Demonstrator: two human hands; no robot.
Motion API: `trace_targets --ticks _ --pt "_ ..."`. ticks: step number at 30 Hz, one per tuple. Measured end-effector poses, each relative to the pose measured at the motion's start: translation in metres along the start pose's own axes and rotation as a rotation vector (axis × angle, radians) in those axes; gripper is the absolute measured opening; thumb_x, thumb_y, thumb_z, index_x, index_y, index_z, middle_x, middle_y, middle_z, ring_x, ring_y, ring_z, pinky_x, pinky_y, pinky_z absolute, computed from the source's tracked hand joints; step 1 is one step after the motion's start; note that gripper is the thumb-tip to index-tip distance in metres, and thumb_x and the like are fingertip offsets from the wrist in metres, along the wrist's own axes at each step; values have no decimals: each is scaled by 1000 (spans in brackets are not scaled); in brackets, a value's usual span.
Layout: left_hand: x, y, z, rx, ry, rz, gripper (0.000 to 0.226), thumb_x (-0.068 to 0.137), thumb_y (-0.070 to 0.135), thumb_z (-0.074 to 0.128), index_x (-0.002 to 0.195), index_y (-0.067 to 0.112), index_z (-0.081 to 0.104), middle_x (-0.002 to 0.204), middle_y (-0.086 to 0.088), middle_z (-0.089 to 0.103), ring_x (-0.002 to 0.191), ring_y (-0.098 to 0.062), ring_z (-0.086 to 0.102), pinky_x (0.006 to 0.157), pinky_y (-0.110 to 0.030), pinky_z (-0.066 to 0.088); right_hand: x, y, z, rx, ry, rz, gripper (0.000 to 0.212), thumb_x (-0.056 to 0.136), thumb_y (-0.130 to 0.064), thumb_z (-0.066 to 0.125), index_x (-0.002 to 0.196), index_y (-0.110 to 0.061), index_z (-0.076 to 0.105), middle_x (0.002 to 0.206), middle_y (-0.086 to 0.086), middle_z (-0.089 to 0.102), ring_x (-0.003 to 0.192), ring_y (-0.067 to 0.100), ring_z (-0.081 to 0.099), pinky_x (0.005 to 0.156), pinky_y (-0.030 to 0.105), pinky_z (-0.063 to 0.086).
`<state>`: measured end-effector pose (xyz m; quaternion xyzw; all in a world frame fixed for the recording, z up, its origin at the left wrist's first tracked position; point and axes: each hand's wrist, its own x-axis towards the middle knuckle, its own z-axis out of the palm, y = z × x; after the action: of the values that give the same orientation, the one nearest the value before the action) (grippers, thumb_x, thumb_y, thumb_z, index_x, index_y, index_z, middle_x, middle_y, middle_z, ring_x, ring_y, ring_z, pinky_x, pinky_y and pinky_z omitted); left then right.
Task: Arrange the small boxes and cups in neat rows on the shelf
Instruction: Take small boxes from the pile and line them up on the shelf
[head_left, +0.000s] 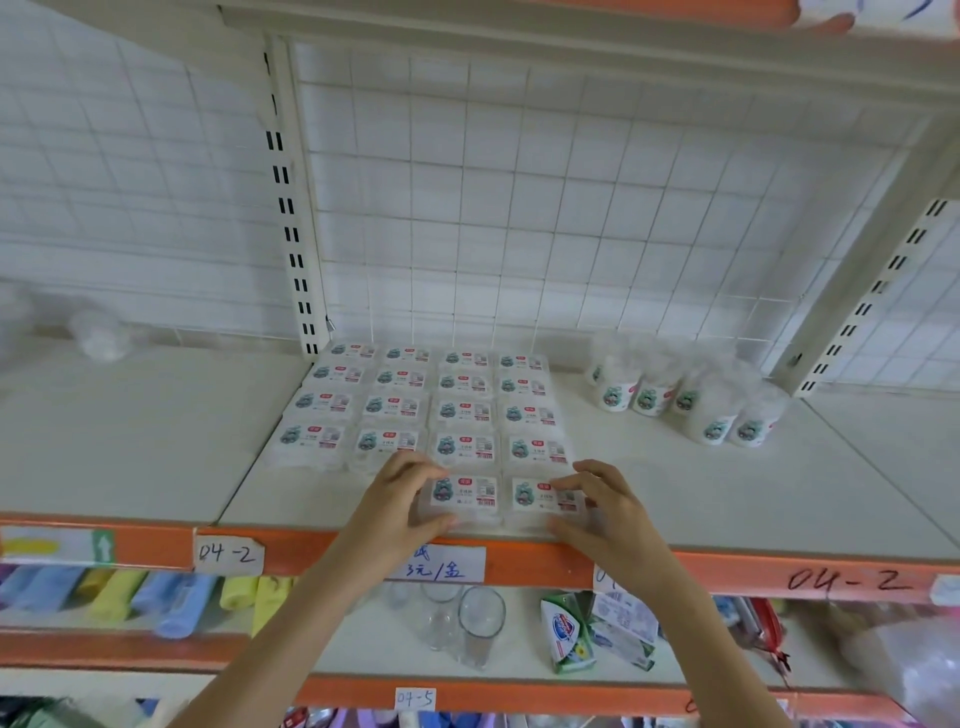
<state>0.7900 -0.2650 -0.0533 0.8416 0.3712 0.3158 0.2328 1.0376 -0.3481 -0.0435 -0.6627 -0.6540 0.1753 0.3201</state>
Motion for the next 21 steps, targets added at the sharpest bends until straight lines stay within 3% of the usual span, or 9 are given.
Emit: trace_targets --ticks 7,11,14,17,21 --pt "-2 2 0 20 16 -21 46 74 29 75 115 18 57 108 18 40 102 12 41 90 -1 30 -3 -6 -2 -5 -40 9 36 82 -24 67 113 -29 50 124 -9 32 113 7 39 101 30 42" --pt "-6 8 -3 73 -24 -64 53 76 44 68 121 22 51 115 13 38 107 6 38 91 -2 26 -6 -10 -4 -73 -14 -11 59 82 -33 66 133 -31 38 127 -13 21 119 4 20 103 26 27" --pt "-16 14 -19 236 26 -78 48 81 48 59 119 19 54 114 10 45 105 -5 47 91 -16 36 -6 -28 -2 -105 62 -151 51 83 -35 62 130 -25 45 131 -5 39 118 11 35 101 25 32" --pt "-36 18 -45 506 177 -59 48 78 52 40 98 15 64 97 1 58 87 -21 59 73 -37 51 -4 -57 8 -158 34 -302 45 81 -40 50 122 -21 53 122 -2 54 107 18 50 92 36 45" --pt "-92 23 -78 565 332 -234 41 79 44 39 93 14 63 89 -3 62 76 -25 62 62 -33 50 -14 -97 32 -140 -42 -521 35 83 -38 46 111 -22 59 112 -6 62 102 12 54 84 29 46"
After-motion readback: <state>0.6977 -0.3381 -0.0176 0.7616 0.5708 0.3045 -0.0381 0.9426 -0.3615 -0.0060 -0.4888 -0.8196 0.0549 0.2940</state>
